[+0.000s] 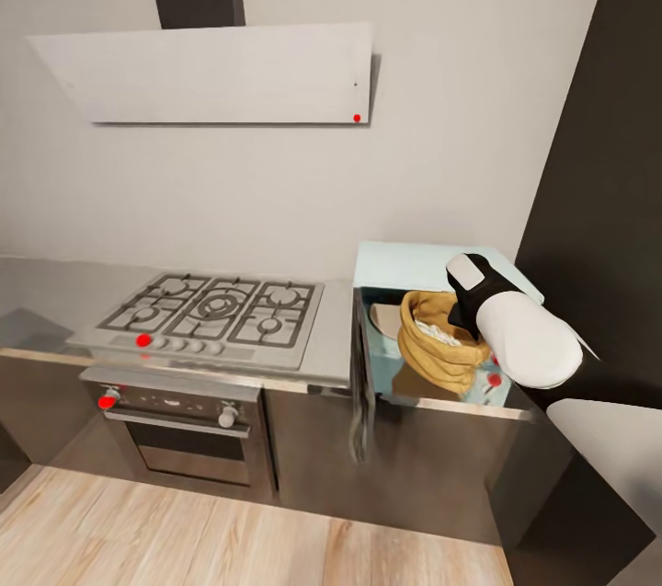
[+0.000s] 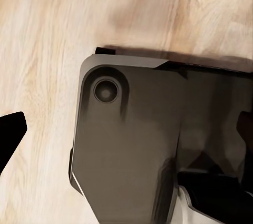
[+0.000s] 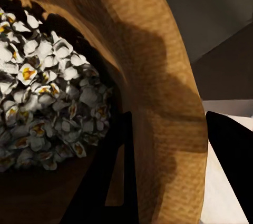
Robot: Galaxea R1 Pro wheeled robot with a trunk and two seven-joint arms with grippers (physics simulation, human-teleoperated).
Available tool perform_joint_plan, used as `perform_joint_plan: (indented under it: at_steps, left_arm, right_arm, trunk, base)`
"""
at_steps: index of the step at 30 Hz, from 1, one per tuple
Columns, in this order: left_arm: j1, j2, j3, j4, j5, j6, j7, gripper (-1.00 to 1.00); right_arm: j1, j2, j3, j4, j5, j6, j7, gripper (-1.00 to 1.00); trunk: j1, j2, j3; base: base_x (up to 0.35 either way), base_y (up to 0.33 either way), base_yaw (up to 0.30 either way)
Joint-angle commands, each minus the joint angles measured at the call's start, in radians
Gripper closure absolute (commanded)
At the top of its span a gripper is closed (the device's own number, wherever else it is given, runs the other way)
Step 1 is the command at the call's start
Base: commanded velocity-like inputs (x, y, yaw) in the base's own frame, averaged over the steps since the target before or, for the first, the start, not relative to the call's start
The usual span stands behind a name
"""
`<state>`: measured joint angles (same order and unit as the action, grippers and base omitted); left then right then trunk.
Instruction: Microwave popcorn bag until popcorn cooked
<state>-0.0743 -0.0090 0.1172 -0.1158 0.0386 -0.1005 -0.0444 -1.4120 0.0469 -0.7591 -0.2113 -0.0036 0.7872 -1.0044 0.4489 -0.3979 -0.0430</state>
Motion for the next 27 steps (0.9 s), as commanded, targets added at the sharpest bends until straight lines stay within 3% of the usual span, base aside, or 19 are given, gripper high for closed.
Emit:
perform_joint_plan:
  at_steps: [1, 6, 27]
  left_arm:
    - [-0.001, 0.0, 0.007, 0.001, 0.004, -0.002, -0.005, -1.0]
    - [-0.001, 0.0, 0.007, 0.001, 0.004, -0.001, -0.005, -1.0]
    - [-0.001, 0.0, 0.007, 0.001, 0.001, -0.001, -0.005, -1.0]
  right_arm:
    - [-0.001, 0.001, -0.001, -0.002, 0.0, 0.006, -0.003, 1.0]
    - [-0.001, 0.002, 0.0, -0.002, 0.0, 0.006, -0.003, 1.0]
    - [-0.001, 0.0, 0.0, -0.002, 0.0, 0.007, -0.003, 1.0]
  trunk:
    - [0.001, -0.002, -0.002]
    - [0.001, -0.002, -0.002]
    - [0.001, -0.002, -0.002]
  base:
    - [0.291, 0.0, 0.0]
    - [0.293, 0.0, 0.0]
    - [0.076, 0.0, 0.0]
